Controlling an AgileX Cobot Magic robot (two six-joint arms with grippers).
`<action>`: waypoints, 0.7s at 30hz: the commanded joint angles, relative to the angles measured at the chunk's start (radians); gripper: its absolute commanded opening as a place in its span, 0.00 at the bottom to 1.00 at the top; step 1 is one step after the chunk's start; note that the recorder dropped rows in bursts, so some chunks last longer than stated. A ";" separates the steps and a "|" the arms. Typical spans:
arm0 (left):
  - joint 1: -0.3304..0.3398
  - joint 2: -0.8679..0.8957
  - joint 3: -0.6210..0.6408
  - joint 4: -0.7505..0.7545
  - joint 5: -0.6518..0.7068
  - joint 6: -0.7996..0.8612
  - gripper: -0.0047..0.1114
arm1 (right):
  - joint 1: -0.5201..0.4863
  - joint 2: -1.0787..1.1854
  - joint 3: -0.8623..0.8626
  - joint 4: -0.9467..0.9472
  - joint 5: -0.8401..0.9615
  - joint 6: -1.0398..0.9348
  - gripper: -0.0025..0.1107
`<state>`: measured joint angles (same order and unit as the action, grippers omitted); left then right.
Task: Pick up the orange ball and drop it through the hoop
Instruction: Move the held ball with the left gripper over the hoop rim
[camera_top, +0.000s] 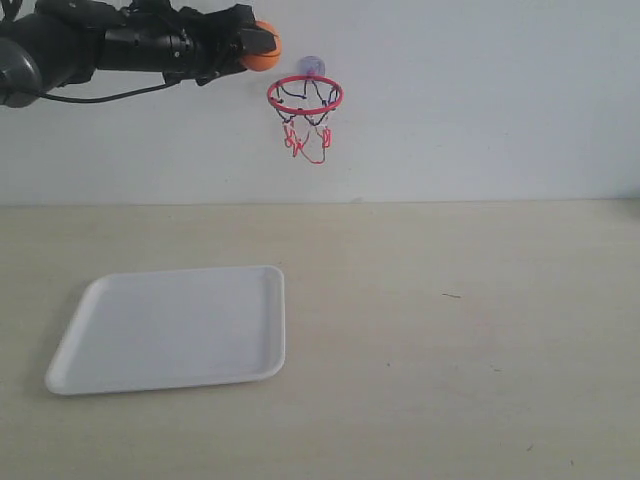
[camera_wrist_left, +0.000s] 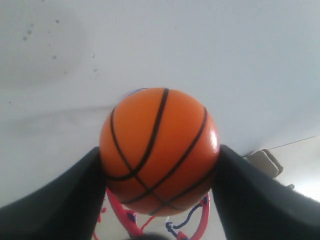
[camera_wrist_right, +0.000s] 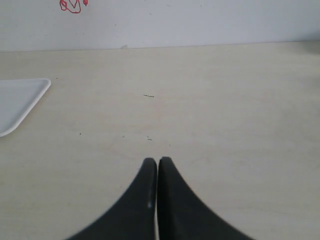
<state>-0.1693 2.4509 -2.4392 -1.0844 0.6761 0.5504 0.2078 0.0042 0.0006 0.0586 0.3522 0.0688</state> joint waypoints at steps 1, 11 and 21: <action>-0.005 0.000 -0.009 -0.024 0.034 0.014 0.08 | 0.002 -0.004 -0.001 -0.004 -0.004 0.000 0.02; -0.017 0.000 -0.009 -0.254 0.053 0.165 0.08 | 0.002 -0.004 -0.001 -0.004 -0.004 0.000 0.02; -0.051 0.003 -0.009 -0.190 -0.067 0.199 0.08 | 0.002 -0.004 -0.001 -0.004 -0.004 0.000 0.02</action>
<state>-0.2235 2.4530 -2.4411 -1.2764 0.6224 0.7445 0.2078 0.0042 0.0006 0.0586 0.3522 0.0688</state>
